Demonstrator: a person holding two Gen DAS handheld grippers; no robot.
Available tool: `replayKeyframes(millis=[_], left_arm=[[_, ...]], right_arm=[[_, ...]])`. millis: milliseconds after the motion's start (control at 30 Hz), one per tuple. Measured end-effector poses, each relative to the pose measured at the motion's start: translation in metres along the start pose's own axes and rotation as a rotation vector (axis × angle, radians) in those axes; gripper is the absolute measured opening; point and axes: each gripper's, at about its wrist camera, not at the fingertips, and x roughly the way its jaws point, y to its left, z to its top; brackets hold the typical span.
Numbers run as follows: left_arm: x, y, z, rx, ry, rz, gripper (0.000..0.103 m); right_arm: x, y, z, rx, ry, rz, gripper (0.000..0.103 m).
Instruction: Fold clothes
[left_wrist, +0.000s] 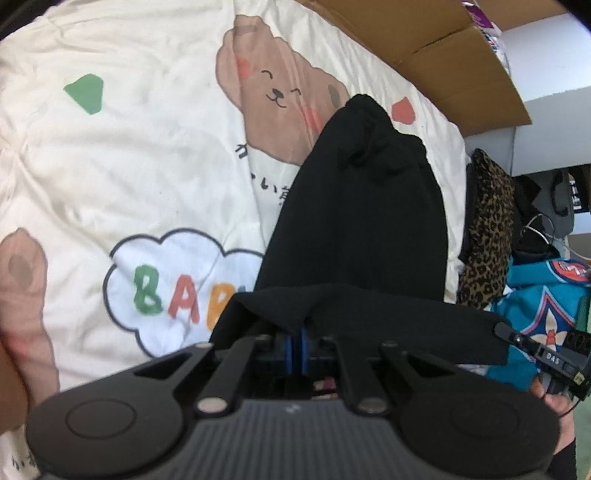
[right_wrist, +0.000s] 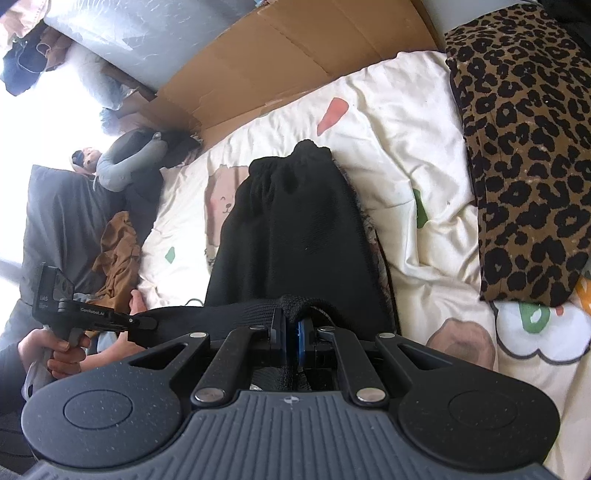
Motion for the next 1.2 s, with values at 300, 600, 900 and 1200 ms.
replayKeyframes(millis=[300,600,900,1200], left_arm=[[0.021,0.006,0.030,-0.002,-0.022,-0.008,0.005],[0.038,0.007,0.055,0.021,-0.026,-0.007,0.005],[0.049,0.007,0.071,0.060,-0.061,-0.006,0.005],[0.062,0.024,0.070,0.016,-0.072,-0.021,0.016]], right_arm=[[0.020,-0.015,0.008,0.021,-0.019,-0.008,0.004],[0.034,-0.028,0.016,0.049,-0.059,-0.025,0.004],[0.046,-0.032,0.026,0.027,-0.113,-0.056,0.004],[0.068,-0.062,0.005,0.169,-0.238,-0.049,0.008]])
